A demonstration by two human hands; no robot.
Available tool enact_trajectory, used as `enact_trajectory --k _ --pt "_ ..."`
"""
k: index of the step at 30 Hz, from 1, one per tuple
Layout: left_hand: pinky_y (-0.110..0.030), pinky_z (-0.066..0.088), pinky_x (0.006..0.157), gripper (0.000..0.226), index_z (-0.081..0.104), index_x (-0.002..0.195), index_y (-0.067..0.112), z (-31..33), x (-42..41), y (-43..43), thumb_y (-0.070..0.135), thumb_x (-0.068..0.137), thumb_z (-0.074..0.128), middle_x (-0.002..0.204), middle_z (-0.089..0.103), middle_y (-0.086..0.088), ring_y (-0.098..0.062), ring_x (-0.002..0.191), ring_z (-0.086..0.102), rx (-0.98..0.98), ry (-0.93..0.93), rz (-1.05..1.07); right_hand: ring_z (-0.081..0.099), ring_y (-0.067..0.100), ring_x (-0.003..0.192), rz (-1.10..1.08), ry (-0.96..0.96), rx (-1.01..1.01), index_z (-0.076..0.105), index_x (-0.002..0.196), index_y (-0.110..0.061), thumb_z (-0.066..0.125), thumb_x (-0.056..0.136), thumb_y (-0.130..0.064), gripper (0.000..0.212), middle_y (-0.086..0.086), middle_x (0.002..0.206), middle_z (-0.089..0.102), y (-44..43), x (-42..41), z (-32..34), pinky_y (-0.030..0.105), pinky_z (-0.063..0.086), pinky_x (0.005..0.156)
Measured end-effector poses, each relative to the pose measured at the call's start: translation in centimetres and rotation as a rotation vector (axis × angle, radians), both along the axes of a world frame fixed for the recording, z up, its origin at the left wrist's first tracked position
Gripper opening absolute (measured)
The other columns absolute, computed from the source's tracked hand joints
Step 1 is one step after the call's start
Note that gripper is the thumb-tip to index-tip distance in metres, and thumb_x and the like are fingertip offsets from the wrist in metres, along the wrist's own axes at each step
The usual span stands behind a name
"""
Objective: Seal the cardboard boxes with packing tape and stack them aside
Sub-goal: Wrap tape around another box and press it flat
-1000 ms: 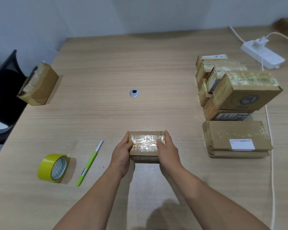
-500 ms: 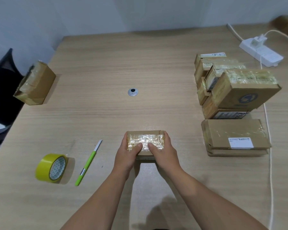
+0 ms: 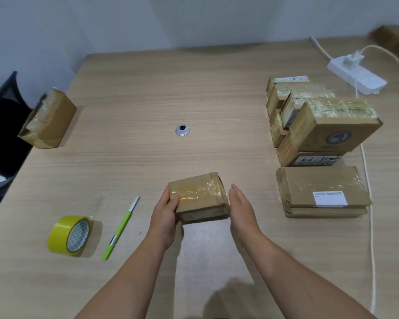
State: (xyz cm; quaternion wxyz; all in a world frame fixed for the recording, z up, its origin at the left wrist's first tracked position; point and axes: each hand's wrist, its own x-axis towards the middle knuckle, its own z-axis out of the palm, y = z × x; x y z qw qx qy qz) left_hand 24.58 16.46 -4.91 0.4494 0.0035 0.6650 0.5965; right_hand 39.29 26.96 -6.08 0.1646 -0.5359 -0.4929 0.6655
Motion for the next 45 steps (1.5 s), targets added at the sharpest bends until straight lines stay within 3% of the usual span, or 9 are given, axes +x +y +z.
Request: enact_trajectory --k 5,9,12,16,19,25,31,38,45 --pt "-0.044 0.058 0.082 0.039 0.056 0.141 0.031 0.5 -1.6 -0.6 0.022 0.108 0.038 0.13 0.067 -0.003 -0.026 0.112 0.065 0.077 -0.209 0.062 0.047 0.024 0.138 -0.081 0.093 -0.235 0.039 0.152 -0.035 0.06 0.084 -0.073 0.081 -0.004 0.15 0.048 0.5 -0.1 0.0 0.05 0.035 0.116" --pt "-0.045 0.054 0.093 0.036 0.06 0.138 0.03 0.6 -1.2 -0.6 0.026 0.106 0.042 0.133 0.065 -0.003 -0.026 0.115 0.063 -0.004 -0.193 0.065 0.071 0.027 0.106 -0.064 0.226 -0.337 0.067 0.121 -0.029 0.053 0.1 -0.052 0.034 0.006 0.113 0.075 0.8 -0.9 1.0 0.05 0.056 0.095" --pt "-0.035 0.039 0.105 0.045 0.043 0.151 0.025 0.9 -0.9 -0.1 0.028 0.106 0.044 0.153 0.045 0.004 -0.016 0.131 0.047 -0.211 0.119 0.027 0.073 0.02 0.1 -0.025 0.231 -0.239 0.068 0.114 -0.026 0.053 0.103 -0.04 0.023 0.001 0.107 0.076 1.0 -1.5 1.7 0.042 0.058 0.091" --pt "-0.028 0.033 0.11 0.04 0.053 0.144 0.023 1.8 -0.6 0.4 0.026 0.104 0.049 0.146 0.051 0.007 -0.01 0.134 0.045 -0.147 0.394 0.084 0.068 0.014 0.103 0.096 0.073 0.047 0.064 0.116 -0.028 0.052 0.103 -0.039 0.021 -0.004 0.112 0.071 1.1 -2.6 2.8 0.03 0.053 0.086" --pt "-0.033 0.045 0.105 0.03 0.063 0.13 0.023 2.7 0.1 1.5 0.027 0.101 0.056 0.128 0.063 0.008 -0.011 0.122 0.057 -0.071 0.423 0.031 0.059 0.019 0.12 0.142 -0.048 0.155 0.05 0.141 -0.028 0.052 0.1 -0.048 0.046 -0.005 0.13 0.062 0.7 -3.7 2.9 0.034 0.048 0.095" --pt "-0.023 0.037 0.092 0.055 0.045 0.147 0.023 3.0 1.1 2.6 0.038 0.096 0.062 0.133 0.057 0.004 -0.014 0.116 0.053 -0.268 0.583 -0.039 0.049 0.022 0.134 0.215 -0.137 0.164 0.027 0.157 -0.031 0.061 0.094 -0.053 0.075 0.001 0.148 0.049 -0.5 -5.2 3.8 0.029 0.039 0.098" --pt "-0.033 0.037 0.114 0.057 0.04 0.152 0.024 2.1 0.2 2.6 0.03 0.099 0.059 0.153 0.046 0.004 -0.014 0.138 0.045 -0.222 0.478 0.022 0.044 0.024 0.139 0.227 -0.124 0.164 0.022 0.16 -0.026 0.053 0.101 -0.043 0.069 0.007 0.155 0.042 -0.6 -6.1 4.2 0.028 0.036 0.103" --pt "-0.025 0.052 0.082 0.047 0.05 0.146 0.024 1.8 -0.8 3.0 0.013 0.101 0.056 0.132 0.063 0.002 -0.008 0.095 0.066 -0.086 0.213 0.174 0.038 0.023 0.143 0.252 -0.149 0.158 0.021 0.16 -0.029 0.042 0.106 -0.041 0.059 0.005 0.158 0.039 0.1 -6.0 4.0 0.028 0.031 0.1" --pt "-0.037 0.055 0.094 0.037 0.058 0.139 0.022 1.6 -1.3 2.8 0.013 0.104 0.05 0.113 0.07 0.005 -0.015 0.096 0.07 -0.016 0.083 0.219 0.035 0.021 0.145 0.248 -0.176 0.152 0.022 0.159 -0.036 0.033 0.106 -0.047 0.055 -0.004 0.16 0.036 0.2 -6.1 3.5 0.047 0.027 0.119"
